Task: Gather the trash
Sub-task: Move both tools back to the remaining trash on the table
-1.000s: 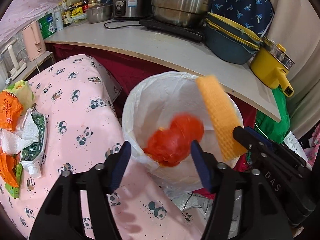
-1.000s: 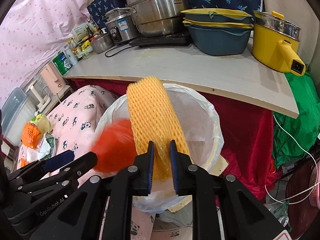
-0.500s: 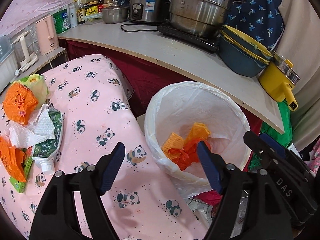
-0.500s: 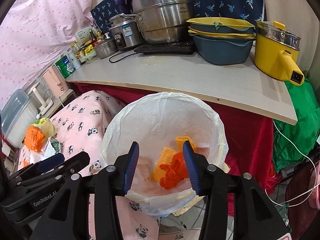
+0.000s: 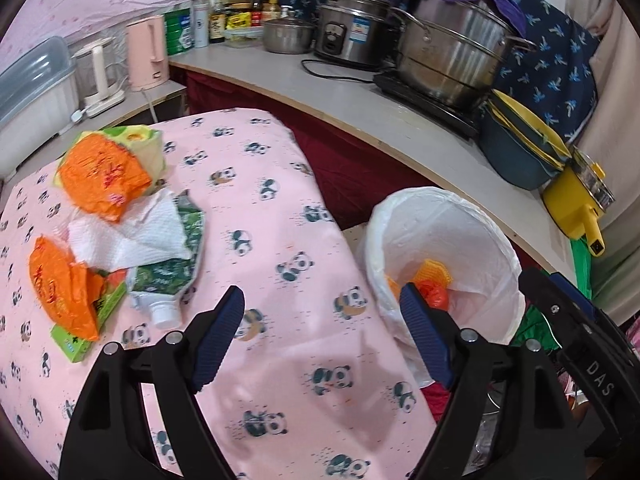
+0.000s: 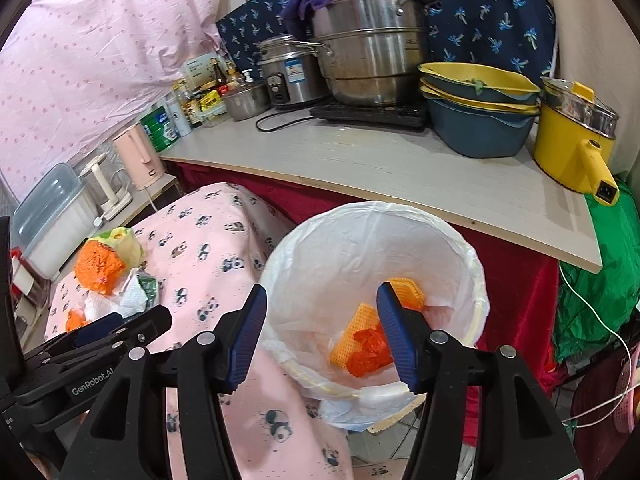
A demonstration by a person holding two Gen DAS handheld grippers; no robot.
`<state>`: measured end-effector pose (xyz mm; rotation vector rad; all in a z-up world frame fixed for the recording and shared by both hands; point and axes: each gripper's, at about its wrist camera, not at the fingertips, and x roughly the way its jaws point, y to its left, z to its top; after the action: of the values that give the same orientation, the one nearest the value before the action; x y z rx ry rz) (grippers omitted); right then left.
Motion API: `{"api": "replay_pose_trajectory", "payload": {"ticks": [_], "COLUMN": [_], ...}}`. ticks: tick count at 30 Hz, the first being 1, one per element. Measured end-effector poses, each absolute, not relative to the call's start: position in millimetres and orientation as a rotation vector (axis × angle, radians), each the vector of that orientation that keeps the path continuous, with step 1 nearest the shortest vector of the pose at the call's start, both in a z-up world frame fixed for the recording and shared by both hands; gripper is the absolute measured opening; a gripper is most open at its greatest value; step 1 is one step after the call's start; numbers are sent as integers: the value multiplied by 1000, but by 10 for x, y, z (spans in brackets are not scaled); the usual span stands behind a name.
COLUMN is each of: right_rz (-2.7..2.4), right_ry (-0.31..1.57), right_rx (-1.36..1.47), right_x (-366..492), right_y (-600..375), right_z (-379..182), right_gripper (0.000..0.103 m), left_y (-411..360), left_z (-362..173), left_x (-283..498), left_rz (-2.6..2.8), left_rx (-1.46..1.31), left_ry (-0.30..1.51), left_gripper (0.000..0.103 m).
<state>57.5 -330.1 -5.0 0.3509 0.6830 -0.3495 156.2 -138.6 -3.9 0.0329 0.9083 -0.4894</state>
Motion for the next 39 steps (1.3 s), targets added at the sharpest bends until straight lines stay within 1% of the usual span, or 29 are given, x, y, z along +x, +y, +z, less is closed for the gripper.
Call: {"api": "replay_pose_trajectory", "payload": {"ticks": [17,34,36,37,39], "right_rz": [-189,-43,-30,-25,-14], "right_ry": [712,780,789,793,800], "right_rx": [265,187,178,174,171], "right_x": [959,1493,1571,1609,1676], "right_y": [-2335,-1394,-1304,-1269,-1190], "right_z": [33,-123,-146,-160,-181], "right_gripper": [56,56,56,56,56], "left_y": [-144,1045,1151,1208,1311], "left_z": [-53,-327,-367,-392,-443], "left_x": [1759,1960,1987,2001,2032], "left_rz": [-274,-101,-90,-86,-83], "left_rx": [-78,-226,-248,-264,-305], "left_ry": [897,949,957,961,968], "left_gripper": [76,76,78,82,84]}}
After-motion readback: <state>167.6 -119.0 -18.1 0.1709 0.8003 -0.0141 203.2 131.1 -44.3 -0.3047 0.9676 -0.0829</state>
